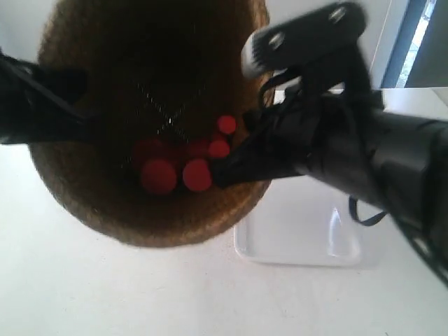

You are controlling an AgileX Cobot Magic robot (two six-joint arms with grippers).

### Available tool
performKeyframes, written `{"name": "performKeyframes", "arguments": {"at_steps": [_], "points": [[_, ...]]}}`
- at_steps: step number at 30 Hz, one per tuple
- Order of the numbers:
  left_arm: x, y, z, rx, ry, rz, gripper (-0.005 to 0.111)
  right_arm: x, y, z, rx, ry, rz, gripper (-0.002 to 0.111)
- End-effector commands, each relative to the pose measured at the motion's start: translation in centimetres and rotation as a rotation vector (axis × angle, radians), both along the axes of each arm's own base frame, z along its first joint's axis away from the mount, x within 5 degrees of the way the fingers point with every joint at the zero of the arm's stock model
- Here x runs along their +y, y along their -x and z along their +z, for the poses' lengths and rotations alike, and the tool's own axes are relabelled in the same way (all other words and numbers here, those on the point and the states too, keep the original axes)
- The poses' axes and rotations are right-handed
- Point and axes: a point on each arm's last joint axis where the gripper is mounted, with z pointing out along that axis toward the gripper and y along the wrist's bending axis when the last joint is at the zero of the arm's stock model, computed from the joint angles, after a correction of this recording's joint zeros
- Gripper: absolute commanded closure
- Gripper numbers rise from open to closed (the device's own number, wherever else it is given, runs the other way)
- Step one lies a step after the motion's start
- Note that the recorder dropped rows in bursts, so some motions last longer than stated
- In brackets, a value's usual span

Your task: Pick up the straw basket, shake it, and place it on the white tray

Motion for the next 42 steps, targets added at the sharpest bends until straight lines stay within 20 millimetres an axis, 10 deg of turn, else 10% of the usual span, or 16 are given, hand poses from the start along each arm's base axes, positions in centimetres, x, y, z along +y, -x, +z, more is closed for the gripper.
{"name": "performKeyframes", "arguments": {"at_steps": [1, 8, 13, 18, 23, 28, 34, 39, 42], "points": [[-0.4, 2.5, 3.2, -0.124, 0.055, -0.193, 0.107, 1.1, 3.0, 3.9, -0.121, -0.115, 0.278, 0.108], [-0.3, -0.2, -0.3, 0.011, 0.013, -0.007, 0.107, 0.4, -1.2, -0.3, -0.011, 0.048, 0.031, 0.108], [-0.6, 3.3, 2.9, -0.151, 0.035, -0.243, 0.107, 0.9, 3.5, 4.6, -0.123, -0.165, 0.291, 0.108], [0.3, 0.2, -0.1, -0.035, 0.011, 0.026, 0.107, -0.1, -0.7, 1.0, -0.059, 0.03, 0.046, 0.108], [-0.5, 3.8, 3.5, -0.163, 0.081, -0.296, 0.107, 0.4, 3.4, 5.5, -0.157, -0.183, 0.316, 0.108], [0.1, 0.2, -0.9, 0.023, -0.052, 0.017, 0.107, -0.2, -1.4, 0.2, -0.034, 0.062, 0.005, 0.108], [0.7, 3.6, 3.5, -0.13, 0.063, -0.133, 0.107, 0.1, 3.8, 5.7, -0.182, -0.145, 0.277, 0.108], [-0.7, 0.6, -0.8, -0.001, -0.042, -0.035, 0.107, 0.5, -0.2, 0.6, -0.038, 0.016, 0.089, 0.108], [-1.3, 2.6, 1.8, -0.085, -0.016, -0.191, 0.107, 1.1, 2.8, 3.5, -0.1, -0.129, 0.285, 0.108]]}}
